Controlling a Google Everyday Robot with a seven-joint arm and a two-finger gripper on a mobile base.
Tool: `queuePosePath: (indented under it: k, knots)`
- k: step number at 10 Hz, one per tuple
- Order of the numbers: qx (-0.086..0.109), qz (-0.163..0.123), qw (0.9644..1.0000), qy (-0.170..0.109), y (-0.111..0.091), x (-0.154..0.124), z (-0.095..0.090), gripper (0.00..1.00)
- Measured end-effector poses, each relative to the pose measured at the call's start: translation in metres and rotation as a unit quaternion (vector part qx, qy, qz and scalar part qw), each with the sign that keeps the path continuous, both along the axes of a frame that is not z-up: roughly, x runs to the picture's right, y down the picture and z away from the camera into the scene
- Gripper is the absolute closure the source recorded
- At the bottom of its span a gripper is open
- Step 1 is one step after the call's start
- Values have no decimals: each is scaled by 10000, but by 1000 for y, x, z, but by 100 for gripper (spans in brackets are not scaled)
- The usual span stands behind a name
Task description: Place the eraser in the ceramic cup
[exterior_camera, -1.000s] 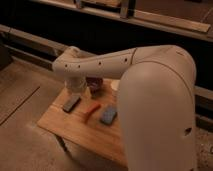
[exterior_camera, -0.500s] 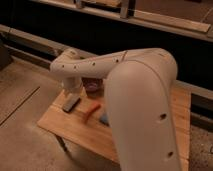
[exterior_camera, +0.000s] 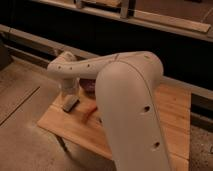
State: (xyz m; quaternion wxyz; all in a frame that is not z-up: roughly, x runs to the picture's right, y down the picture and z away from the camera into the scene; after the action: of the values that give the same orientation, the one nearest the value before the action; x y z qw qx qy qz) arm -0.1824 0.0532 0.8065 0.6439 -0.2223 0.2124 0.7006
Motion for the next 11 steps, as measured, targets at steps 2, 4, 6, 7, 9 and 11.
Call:
queuePosePath:
  k: [2,4,6,7,9,11]
  knots:
    - [278,191,9994,-111,-20,-11,18,35]
    - [485,223,9978,-396,-35,-40,35,35]
    - [537,195,9962,-658,-39,-63,47,35]
    - [495,207,9957,-755,-36,-73,51,35]
    - [441,146,9971,-600,-33,-65,52,35]
    - [669,90,9977,-32,-56,-25,38,35]
